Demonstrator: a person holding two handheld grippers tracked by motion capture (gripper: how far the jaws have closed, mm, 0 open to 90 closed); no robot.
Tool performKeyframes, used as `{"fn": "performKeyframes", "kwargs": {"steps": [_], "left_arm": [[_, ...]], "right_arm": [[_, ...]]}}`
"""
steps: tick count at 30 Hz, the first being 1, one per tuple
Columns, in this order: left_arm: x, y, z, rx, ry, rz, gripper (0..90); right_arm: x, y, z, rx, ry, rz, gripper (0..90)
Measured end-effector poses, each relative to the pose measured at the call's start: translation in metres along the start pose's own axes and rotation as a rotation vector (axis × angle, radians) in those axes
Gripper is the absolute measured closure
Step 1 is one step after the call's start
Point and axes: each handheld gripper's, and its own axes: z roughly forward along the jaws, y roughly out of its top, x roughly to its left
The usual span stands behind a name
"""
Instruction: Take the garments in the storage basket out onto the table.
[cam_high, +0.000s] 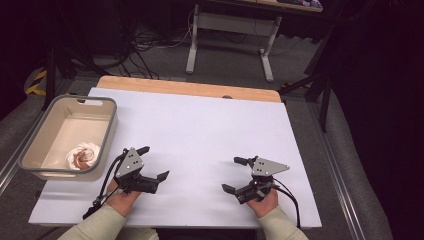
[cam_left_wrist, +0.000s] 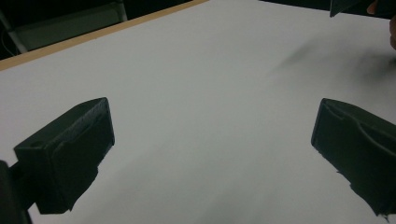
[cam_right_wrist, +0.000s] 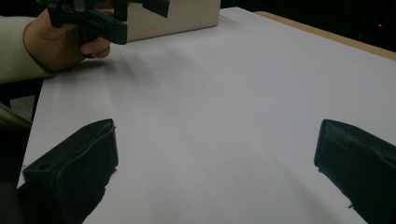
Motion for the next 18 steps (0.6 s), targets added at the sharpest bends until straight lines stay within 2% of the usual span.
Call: {"fn": "performKeyframes", "kwargs": {"steps": [2, 7, 11, 18], "left_arm": [[0.000, 0.000, 0.000, 0.008, 0.003, -0.001, 0.6], [0.001, 0.002, 0.000, 0.010, -0.028, -0.034, 1.2], [0.000, 0.007, -0.003, 0.026, -0.022, 0.003, 1.3], [-0.003, 0.012, -0.008, 0.021, -0.047, -0.005, 1.2]], "right_arm": [[-0.001, 0.000, 0.000, 0.002, -0.003, 0.001, 0.1], [-0.002, 0.000, 0.000, 0.008, 0.006, 0.013, 1.0], [-0.001, 0.000, 0.001, 0.021, 0.018, 0.015, 1.4], [0.000, 0.000, 0.002, 0.028, 0.018, 0.012, 1.3]]}}
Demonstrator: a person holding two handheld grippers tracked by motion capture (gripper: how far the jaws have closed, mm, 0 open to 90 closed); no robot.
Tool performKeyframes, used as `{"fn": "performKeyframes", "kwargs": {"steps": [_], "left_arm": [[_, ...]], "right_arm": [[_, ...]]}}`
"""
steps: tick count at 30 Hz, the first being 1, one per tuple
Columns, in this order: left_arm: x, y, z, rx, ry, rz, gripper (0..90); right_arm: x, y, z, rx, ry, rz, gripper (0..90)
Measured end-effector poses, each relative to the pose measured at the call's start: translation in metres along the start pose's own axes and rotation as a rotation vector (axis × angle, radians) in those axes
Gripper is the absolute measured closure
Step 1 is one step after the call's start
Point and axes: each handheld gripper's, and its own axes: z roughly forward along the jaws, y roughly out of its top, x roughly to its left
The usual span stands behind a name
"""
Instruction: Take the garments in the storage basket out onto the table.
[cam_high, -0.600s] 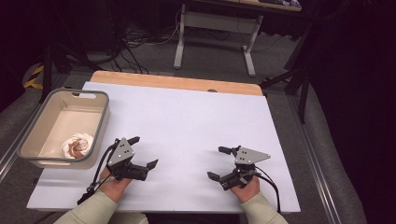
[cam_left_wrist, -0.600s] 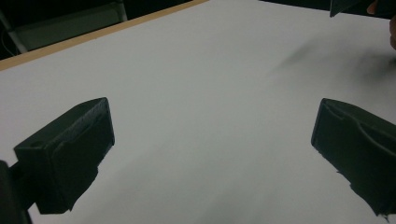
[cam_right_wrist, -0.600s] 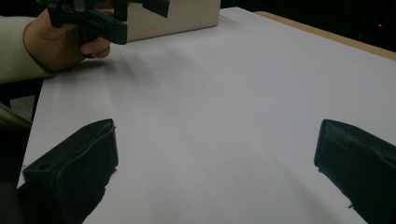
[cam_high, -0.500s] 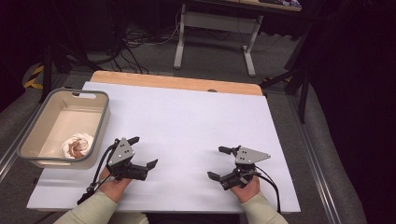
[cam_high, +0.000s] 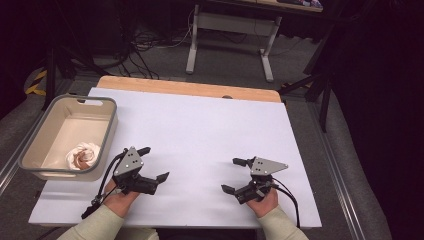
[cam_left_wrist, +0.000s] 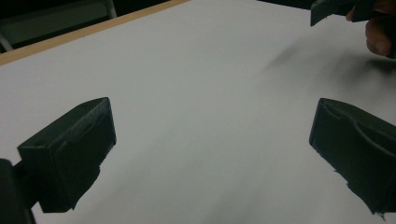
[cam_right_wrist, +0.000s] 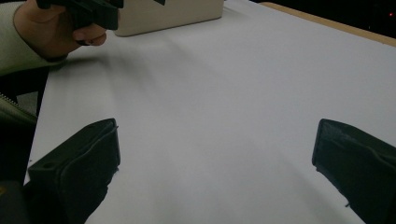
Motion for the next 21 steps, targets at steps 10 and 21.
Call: {"fn": "performKeyframes", "kwargs": {"steps": [10, 21], "left_arm": [[0.000, 0.007, -0.004, 0.011, -0.001, 0.020, 2.3], [0.007, 0.021, -0.015, 0.018, 0.015, 0.047, 2.2]], "right_arm": [[0.000, 0.000, 0.000, 0.002, 0.003, 0.002, 1.2], [0.000, 0.000, 0.001, 0.006, 0.003, 0.000, 1.2]]}}
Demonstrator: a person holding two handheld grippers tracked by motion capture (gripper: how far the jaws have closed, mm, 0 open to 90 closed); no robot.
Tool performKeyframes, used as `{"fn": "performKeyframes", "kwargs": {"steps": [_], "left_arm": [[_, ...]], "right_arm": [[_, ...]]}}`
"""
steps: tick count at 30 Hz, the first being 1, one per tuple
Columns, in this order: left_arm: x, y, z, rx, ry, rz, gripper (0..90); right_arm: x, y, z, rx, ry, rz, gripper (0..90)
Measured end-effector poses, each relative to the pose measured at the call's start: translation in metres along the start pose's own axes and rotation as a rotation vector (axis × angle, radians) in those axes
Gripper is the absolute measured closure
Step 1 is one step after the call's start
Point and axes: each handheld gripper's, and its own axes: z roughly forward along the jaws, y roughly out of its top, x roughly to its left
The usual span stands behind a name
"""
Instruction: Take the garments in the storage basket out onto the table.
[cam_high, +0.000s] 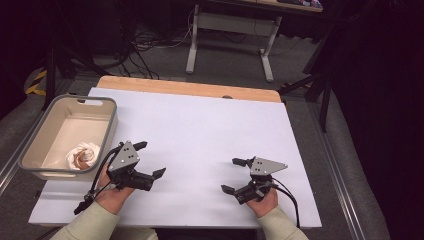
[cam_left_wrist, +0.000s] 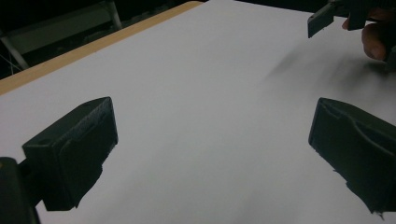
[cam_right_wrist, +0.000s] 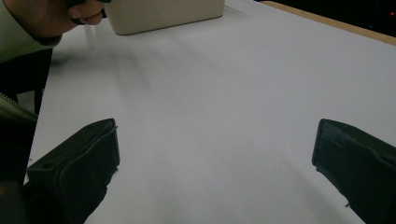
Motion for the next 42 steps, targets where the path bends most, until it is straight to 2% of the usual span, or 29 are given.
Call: {"fn": "performKeyframes", "kwargs": {"steps": [2, 6, 9, 15, 24, 29, 33, 36, 38, 41, 42], "left_arm": [[0.004, 0.003, -0.004, 0.027, 0.002, 0.006, 2.1], [0.009, 0.009, -0.011, 0.044, 0.020, 0.031, 2.1], [0.013, 0.013, -0.015, 0.060, 0.017, 0.035, 2.1], [0.023, 0.017, -0.023, 0.056, 0.019, 0.007, 2.3], [0.037, 0.023, -0.032, 0.086, 0.013, 0.018, 5.7], [0.044, 0.025, -0.039, 0.101, 0.028, 0.019, 6.3], [0.052, 0.025, -0.045, 0.110, 0.042, 0.004, 5.7], [0.059, 0.026, -0.048, 0.147, 0.032, -0.011, 3.2], [0.061, 0.027, -0.051, 0.157, 0.048, -0.011, 3.0], [0.067, 0.026, -0.057, 0.166, 0.048, -0.018, 3.0], [0.069, 0.025, -0.058, 0.188, 0.062, -0.015, 3.3]], "right_arm": [[0.000, 0.000, 0.000, 0.002, 0.000, 0.000, 1.1], [0.000, 0.000, 0.001, 0.006, -0.003, -0.001, 1.1], [0.000, 0.000, 0.001, 0.008, -0.004, 0.000, 1.0], [-0.001, 0.000, 0.001, 0.007, -0.001, 0.002, 1.0], [-0.001, 0.000, 0.002, 0.012, 0.004, 0.007, 1.0], [-0.001, 0.000, 0.002, 0.013, 0.003, 0.006, 1.0], [-0.001, 0.000, 0.002, 0.015, 0.002, 0.008, 1.0], [-0.001, 0.000, 0.003, 0.018, 0.005, 0.010, 1.0], [-0.001, 0.000, 0.003, 0.019, 0.006, 0.009, 1.0], [-0.001, 0.000, 0.003, 0.020, 0.007, 0.008, 1.1], [-0.001, 0.000, 0.003, 0.020, 0.007, 0.008, 1.1]]}}
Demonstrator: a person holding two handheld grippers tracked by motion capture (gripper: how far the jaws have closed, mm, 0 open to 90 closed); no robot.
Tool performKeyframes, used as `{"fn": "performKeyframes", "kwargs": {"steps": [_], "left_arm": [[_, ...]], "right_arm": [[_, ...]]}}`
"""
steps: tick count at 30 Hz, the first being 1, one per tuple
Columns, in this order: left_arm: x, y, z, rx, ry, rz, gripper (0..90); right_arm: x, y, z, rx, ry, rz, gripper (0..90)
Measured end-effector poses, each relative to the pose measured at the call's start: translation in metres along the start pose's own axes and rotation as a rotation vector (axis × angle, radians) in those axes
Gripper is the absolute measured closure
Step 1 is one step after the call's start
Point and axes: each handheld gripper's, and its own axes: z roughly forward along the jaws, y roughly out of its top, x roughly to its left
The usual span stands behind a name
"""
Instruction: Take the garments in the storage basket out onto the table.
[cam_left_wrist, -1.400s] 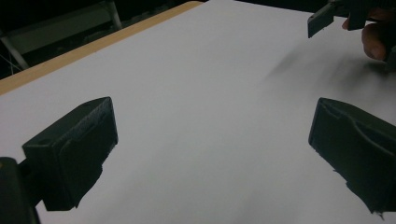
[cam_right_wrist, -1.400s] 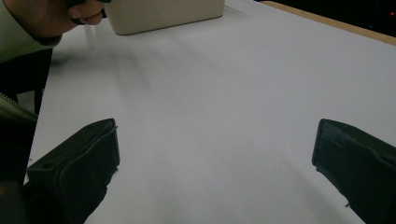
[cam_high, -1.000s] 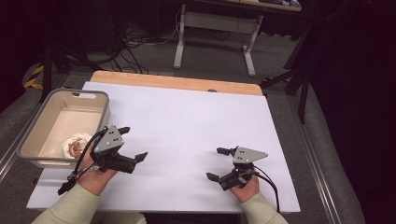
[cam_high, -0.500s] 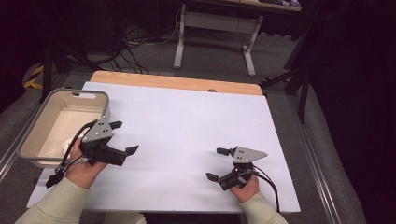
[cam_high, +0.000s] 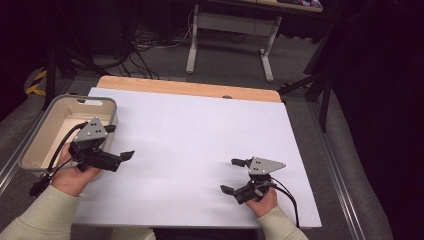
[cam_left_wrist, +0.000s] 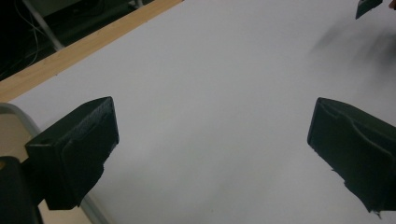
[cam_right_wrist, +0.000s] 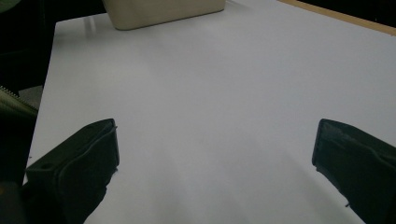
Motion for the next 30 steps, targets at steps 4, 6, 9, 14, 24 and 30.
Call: {"fn": "performKeyframes", "kwargs": {"steps": [4, 6, 9, 14, 24, 30], "left_arm": [[0.010, -0.004, -0.002, 0.063, 0.037, -0.023, 3.8], [0.014, -0.006, -0.004, 0.066, 0.035, -0.030, 3.8], [0.020, -0.009, -0.009, 0.080, 0.054, -0.026, 3.9], [0.032, -0.012, -0.017, 0.109, 0.067, -0.034, 6.9], [0.052, -0.016, -0.032, 0.179, 0.097, -0.046, 10.4], [0.060, -0.019, -0.035, 0.224, 0.093, -0.060, 8.8]], "right_arm": [[0.000, 0.000, 0.000, 0.004, -0.001, 0.000, 1.1], [0.000, 0.000, 0.000, 0.003, -0.001, -0.003, 1.1], [0.000, 0.000, 0.001, 0.005, 0.000, -0.002, 1.1], [0.001, 0.000, 0.001, 0.007, -0.002, -0.002, 1.1], [0.001, 0.000, 0.001, 0.010, -0.001, -0.004, 1.2], [0.001, 0.000, 0.001, 0.012, -0.002, -0.004, 1.1]]}}
